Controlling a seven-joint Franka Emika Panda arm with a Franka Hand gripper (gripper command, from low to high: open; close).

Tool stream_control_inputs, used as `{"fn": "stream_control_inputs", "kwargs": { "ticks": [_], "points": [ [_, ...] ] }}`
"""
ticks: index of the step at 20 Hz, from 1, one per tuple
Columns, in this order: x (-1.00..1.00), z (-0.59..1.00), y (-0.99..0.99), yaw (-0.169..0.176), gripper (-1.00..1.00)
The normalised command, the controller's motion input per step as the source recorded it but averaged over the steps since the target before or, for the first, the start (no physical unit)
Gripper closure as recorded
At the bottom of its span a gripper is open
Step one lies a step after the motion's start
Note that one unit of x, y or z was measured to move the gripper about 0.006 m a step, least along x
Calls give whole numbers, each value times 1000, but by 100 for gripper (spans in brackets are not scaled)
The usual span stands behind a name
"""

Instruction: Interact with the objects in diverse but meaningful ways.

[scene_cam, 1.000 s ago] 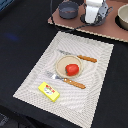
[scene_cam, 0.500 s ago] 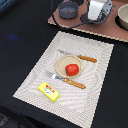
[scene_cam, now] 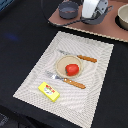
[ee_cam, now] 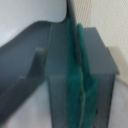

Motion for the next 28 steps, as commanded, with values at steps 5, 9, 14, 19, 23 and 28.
{"fn": "stream_control_inputs", "kwargs": {
  "ticks": [5, 9, 14, 19, 23, 28],
  "points": [
    [-779, -11, -561, 0, 100],
    [-743, -1, -611, 0, 100],
    [-731, -50, -614, 0, 100],
    [-734, -150, -612, 0, 100],
    [-825, -378, -509, 0, 100],
    [-949, -463, -267, 15, 100]
  ]
}}
